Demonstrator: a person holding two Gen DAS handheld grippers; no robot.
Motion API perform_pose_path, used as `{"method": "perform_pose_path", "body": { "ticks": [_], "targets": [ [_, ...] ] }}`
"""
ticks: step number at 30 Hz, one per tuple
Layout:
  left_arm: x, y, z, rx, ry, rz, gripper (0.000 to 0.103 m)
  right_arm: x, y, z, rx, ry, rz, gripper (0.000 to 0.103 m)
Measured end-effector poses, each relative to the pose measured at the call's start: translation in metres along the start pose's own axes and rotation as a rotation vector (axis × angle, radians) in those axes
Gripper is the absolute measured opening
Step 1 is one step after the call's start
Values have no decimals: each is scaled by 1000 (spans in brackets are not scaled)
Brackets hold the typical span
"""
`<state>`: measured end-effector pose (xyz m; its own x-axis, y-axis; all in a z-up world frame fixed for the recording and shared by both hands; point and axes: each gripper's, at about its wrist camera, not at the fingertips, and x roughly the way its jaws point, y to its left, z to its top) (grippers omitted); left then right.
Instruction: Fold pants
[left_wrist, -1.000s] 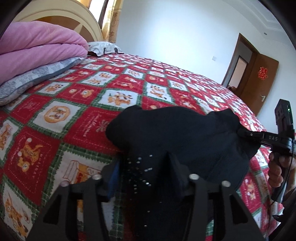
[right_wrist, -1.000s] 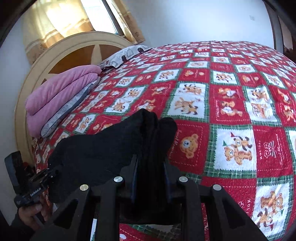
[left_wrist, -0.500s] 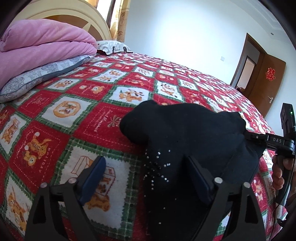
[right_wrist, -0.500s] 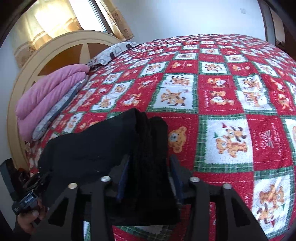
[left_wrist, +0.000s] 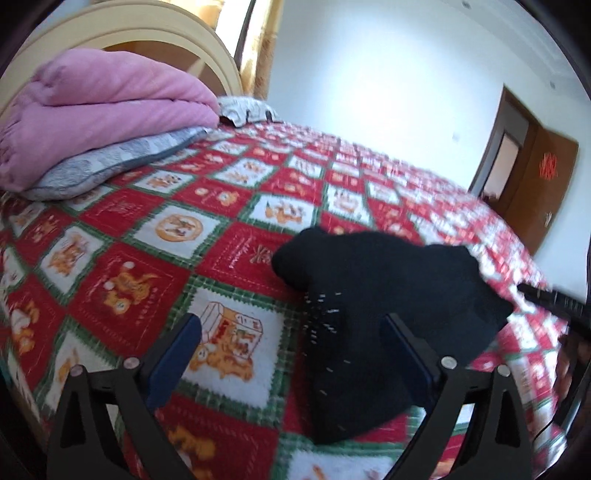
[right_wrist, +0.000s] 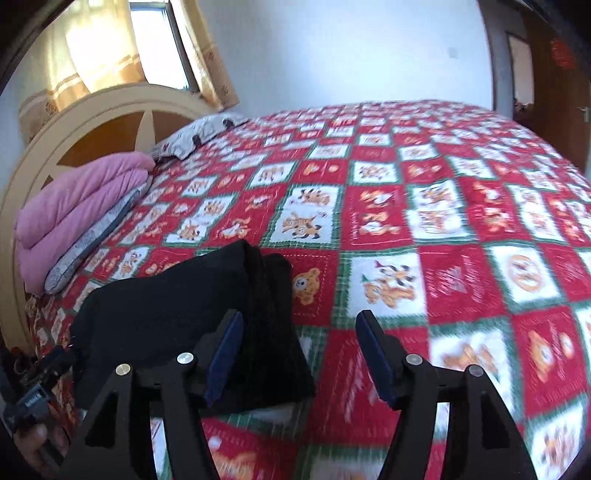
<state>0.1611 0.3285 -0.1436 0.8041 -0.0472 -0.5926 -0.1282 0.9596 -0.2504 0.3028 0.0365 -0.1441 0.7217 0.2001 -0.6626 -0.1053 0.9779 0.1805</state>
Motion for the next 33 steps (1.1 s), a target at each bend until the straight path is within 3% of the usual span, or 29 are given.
{"method": "perform_pose_path", "body": {
  "ticks": [6, 14, 23, 33],
  "targets": [
    [-37, -14, -9, -30, -47, -28, 100, -61, 21, -41, -31, -34, -6, 65],
    [-86, -40, -12, 74, -140, -34, 100, -128, 49, -93, -74, -91, 4, 66],
    [-114, -64, -13, 136, -197, -65, 102, -181, 69, -103, -145, -200, -13, 66],
    [-125, -83, -20, 172, -206, -80, 102, -214, 55, -121, -144, -279, -59, 67]
  ]
}}
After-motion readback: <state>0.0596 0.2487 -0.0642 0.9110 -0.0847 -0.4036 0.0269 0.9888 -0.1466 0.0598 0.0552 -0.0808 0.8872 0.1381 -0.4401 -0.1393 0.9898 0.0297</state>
